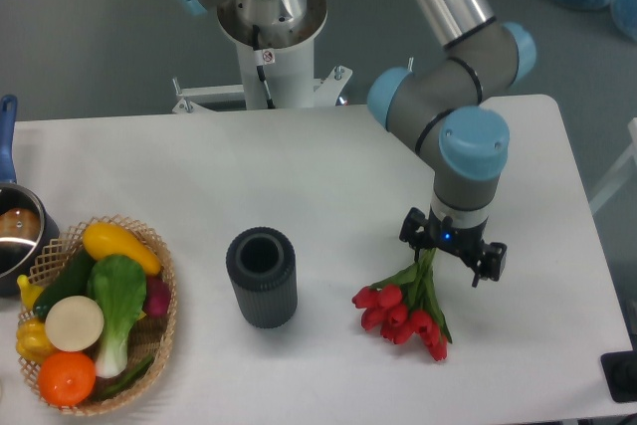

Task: Place the flowers on the table
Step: 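Open the gripper to release the tulip stems, then raise the open gripper up away from the tulips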

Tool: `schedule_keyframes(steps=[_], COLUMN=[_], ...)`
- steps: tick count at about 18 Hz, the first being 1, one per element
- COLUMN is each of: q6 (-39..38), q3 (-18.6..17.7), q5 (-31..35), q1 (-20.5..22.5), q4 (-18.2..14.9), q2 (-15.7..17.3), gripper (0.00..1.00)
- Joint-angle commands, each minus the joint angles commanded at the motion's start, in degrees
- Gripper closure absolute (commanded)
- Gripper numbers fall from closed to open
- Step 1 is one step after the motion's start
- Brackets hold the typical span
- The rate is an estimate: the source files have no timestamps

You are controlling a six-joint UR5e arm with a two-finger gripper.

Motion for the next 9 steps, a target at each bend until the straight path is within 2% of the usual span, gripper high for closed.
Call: schedule_keyframes(steps=[3, 6, 8, 9], q6=[0.53, 0.53, 0.53, 0.53], q3=[-0.09, -0.09, 0.35, 0.96], q5=[-2.36, -6.4, -6.94, -7.29], q1=[-0.44, -0.18, 0.09, 0.17], q4=[-0.09, -0.79, -3.32, -5.6], q2=[3.16, 4.84, 6.15, 7.03], gripper=[0.0, 0.0, 0.0, 0.0])
